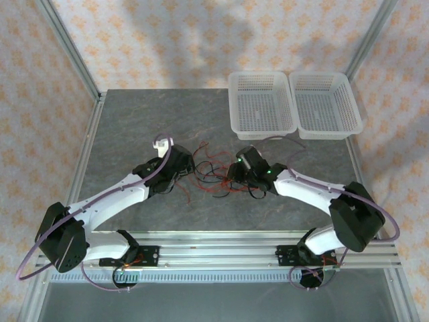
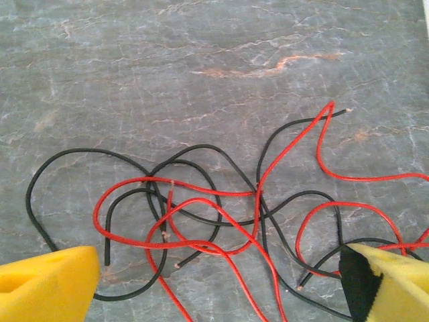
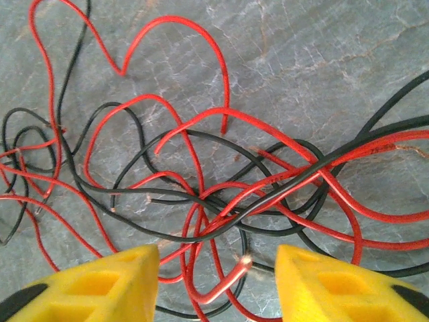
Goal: Untangle the cables
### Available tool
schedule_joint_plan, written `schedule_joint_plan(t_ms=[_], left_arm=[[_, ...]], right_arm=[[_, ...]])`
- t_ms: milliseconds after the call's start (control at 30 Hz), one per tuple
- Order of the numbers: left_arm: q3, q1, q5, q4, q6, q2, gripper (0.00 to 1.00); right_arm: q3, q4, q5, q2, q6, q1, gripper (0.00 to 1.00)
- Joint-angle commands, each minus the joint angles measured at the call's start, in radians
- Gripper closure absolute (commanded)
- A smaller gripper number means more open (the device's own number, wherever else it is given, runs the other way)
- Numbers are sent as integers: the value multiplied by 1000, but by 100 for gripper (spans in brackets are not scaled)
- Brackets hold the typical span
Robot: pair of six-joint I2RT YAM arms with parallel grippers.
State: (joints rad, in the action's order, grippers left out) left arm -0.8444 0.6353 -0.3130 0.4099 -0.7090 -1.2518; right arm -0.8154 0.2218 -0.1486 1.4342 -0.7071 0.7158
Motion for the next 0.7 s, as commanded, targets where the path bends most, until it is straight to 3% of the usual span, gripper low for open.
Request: schedule_joint_plan(t_ms=[0, 200, 433, 667], left_arm=[[4, 13, 11, -48, 33, 31, 5], [31, 43, 41, -120, 79, 56, 5], [85, 160, 43, -262, 238, 90, 7], [126, 301, 5, -476, 426, 76, 7]], right_arm=[[-6, -29, 48, 20, -8, 5, 58], [-35, -35, 81, 47, 15, 5, 100], [-137, 67, 134, -67, 112, 5, 100], [-271, 166, 108, -140, 176, -4, 100]])
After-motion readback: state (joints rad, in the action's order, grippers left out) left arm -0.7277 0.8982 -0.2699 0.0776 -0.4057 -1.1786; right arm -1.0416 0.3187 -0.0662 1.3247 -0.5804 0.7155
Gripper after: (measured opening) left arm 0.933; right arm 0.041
